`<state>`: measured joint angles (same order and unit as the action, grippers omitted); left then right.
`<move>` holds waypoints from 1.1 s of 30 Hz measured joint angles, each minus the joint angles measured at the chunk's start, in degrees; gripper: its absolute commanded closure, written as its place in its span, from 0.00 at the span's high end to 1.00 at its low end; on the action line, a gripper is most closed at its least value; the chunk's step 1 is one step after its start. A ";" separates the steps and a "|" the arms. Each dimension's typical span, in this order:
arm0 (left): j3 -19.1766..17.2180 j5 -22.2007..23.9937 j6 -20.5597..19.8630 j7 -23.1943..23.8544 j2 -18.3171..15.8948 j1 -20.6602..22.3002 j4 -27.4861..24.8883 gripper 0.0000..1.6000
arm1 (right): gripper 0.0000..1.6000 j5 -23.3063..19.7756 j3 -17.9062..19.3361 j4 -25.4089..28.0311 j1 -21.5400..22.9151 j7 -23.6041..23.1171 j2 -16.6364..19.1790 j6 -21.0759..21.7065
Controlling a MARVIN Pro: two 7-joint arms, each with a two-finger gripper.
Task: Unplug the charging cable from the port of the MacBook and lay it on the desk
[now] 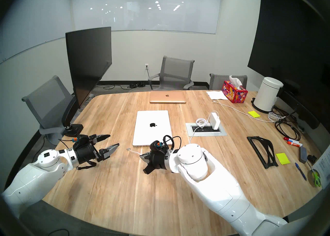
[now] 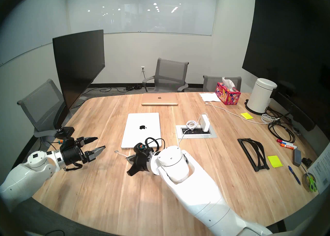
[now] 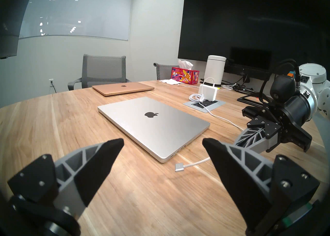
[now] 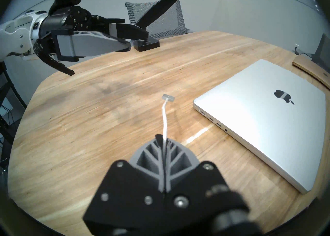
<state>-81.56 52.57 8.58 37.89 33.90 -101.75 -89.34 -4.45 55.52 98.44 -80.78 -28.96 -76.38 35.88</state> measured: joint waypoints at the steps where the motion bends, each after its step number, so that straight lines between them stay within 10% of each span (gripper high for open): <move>1: 0.00 0.00 0.00 0.00 0.00 0.00 0.00 1.00 | 0.00 -0.07 0.21 0.42 -0.27 -0.13 0.22 0.06; 33: 0.02 0.03 0.00 -0.01 -0.02 0.00 0.00 1.00 | 0.00 -4.61 15.31 10.99 -14.90 -0.24 9.71 -1.05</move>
<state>-81.54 52.60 8.58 37.88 33.88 -101.75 -89.34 -9.06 70.84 109.42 -95.68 -29.20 -66.67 34.83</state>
